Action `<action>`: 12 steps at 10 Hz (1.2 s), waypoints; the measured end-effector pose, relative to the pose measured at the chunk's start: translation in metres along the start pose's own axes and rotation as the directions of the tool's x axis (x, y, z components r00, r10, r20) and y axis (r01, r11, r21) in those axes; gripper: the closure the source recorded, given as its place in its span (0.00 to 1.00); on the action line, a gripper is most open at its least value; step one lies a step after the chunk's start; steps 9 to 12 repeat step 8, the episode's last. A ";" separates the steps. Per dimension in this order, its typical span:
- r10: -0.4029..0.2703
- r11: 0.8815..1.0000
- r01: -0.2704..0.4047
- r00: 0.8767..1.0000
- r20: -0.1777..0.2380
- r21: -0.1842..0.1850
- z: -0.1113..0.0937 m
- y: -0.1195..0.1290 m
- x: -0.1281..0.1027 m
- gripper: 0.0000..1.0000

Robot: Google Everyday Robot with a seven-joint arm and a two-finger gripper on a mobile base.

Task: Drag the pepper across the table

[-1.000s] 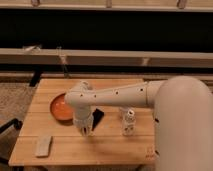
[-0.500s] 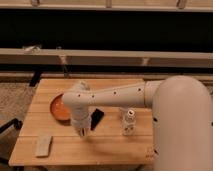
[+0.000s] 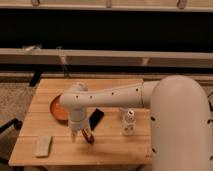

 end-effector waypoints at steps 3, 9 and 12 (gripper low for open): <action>0.004 1.000 -0.004 1.000 -0.014 -0.006 -0.006 -0.002 0.001 0.20; 0.029 0.999 -0.030 0.999 -0.039 -0.020 -0.014 0.014 0.010 0.20; 0.029 0.999 -0.030 0.999 -0.039 -0.020 -0.014 0.014 0.010 0.20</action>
